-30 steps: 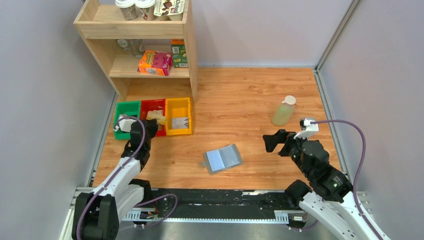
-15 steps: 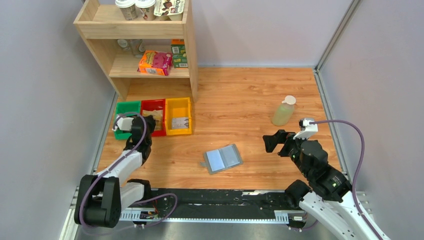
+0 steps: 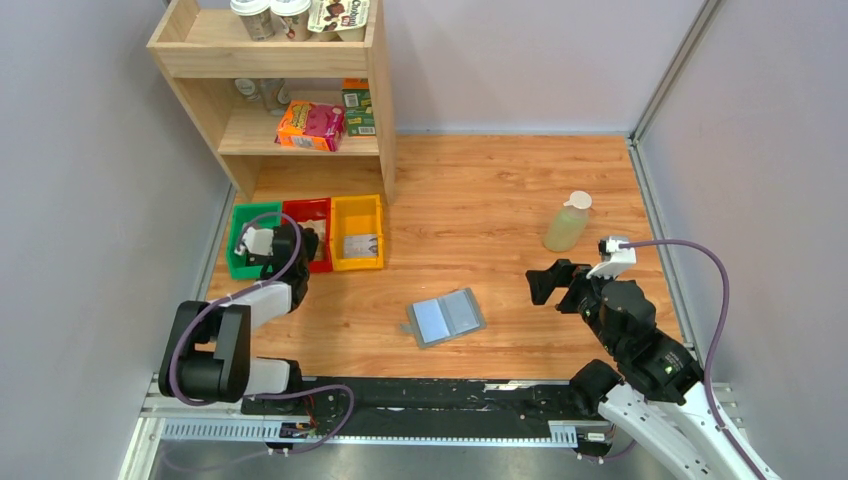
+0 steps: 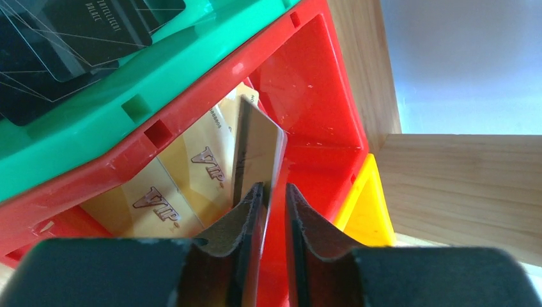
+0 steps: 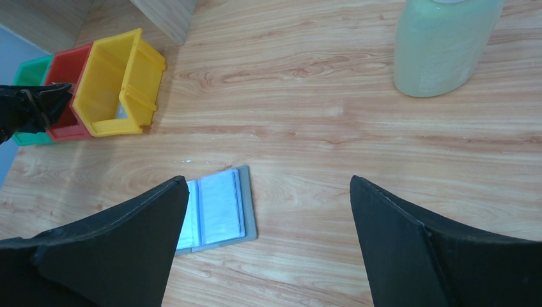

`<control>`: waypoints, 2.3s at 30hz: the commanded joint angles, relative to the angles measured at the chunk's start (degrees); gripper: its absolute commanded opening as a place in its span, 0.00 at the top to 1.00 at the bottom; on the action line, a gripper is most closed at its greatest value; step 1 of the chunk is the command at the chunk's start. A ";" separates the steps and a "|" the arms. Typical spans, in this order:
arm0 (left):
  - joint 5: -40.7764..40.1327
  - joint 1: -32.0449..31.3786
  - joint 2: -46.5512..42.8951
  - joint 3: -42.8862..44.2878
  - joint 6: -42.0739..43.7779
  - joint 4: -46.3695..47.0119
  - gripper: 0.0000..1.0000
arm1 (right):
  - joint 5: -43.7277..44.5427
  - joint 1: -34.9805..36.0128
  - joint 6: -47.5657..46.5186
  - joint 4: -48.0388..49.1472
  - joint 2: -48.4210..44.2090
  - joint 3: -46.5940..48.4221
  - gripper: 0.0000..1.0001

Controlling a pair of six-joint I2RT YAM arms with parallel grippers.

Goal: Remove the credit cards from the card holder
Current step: Place the credit card in the storage box, then remove the credit card from the card holder.

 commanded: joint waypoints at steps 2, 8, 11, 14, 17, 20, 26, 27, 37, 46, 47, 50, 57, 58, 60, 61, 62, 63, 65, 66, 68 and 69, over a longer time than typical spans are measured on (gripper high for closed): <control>1.40 0.23 -0.90 -0.87 -2.99 1.62 0.69 | 1.08 -0.12 -0.42 1.46 -0.70 -0.59 0.00; 4.04 0.14 -8.72 -1.67 0.25 -5.30 0.48 | -0.94 -0.12 -0.94 1.72 1.14 -0.15 0.00; 5.18 0.14 -15.47 -0.35 2.63 -11.73 0.44 | -3.13 -0.12 -1.65 1.90 3.69 0.55 0.00; 7.72 0.23 -21.55 0.18 6.48 -19.10 0.42 | -6.56 -0.12 -2.44 2.16 6.76 1.43 0.00; 12.99 0.14 -27.52 1.32 12.45 -24.55 0.41 | -11.21 -0.03 -2.70 3.30 10.19 2.22 0.00; 20.88 0.05 -30.08 3.42 15.98 -30.45 0.40 | -15.70 -0.03 -2.62 5.76 13.70 2.05 0.00; 26.37 -9.25 -33.25 7.73 22.67 -43.10 0.41 | -23.70 0.05 -0.33 8.93 23.89 1.79 0.04; 25.50 -13.09 -33.16 8.69 23.54 -45.38 0.41 | -24.41 0.14 0.11 9.36 25.82 1.79 0.05; 29.00 -29.74 -24.73 6.07 19.96 -42.69 0.40 | -27.58 1.81 2.31 13.40 40.95 3.02 0.28; 32.17 -36.59 -12.44 4.13 17.23 -32.14 0.44 | -29.77 2.60 2.75 19.03 52.02 4.07 0.38; 32.17 -37.21 -11.72 4.22 16.70 -31.35 0.44 | -29.77 2.69 2.66 19.47 52.99 4.24 0.39; 31.12 -38.62 -9.00 4.05 16.43 -29.67 0.48 | -29.60 2.86 2.40 20.35 56.07 4.51 0.41; 30.59 -41.16 -4.60 2.55 15.73 -26.16 0.53 | -30.30 3.57 2.83 22.81 60.47 4.16 0.43; 30.59 -41.43 -3.81 2.38 15.30 -24.59 0.54 | -30.48 3.83 2.92 22.90 60.91 4.16 0.43; 30.59 -42.13 -2.76 2.11 15.03 -23.61 0.56 | -30.83 4.18 2.92 23.17 61.26 4.33 0.44; 30.59 -42.48 -2.23 2.02 14.85 -23.34 0.61 | -31.09 4.45 2.92 23.25 61.44 4.51 0.44; 30.59 -42.75 -1.61 2.02 14.59 -22.47 0.62 | -31.18 4.62 2.92 23.34 61.61 4.68 0.44; 30.76 -43.01 -1.00 1.76 14.33 -22.11 0.62 | -31.27 4.62 3.01 23.26 61.70 4.77 0.45; 31.11 -43.37 -0.21 1.93 14.15 -21.23 0.64 | -31.44 4.97 3.01 22.90 61.70 5.12 0.46; 31.11 -43.63 -0.03 2.11 13.97 -21.14 0.65 | -31.44 5.15 3.01 22.64 61.35 5.39 0.47; 31.03 -43.89 0.41 2.29 14.06 -20.97 0.71 | -31.36 5.85 3.01 21.24 60.56 6.09 0.47; 31.11 -43.98 0.59 2.29 14.06 -20.97 0.71 | -31.36 6.29 2.92 20.45 59.86 6.61 0.47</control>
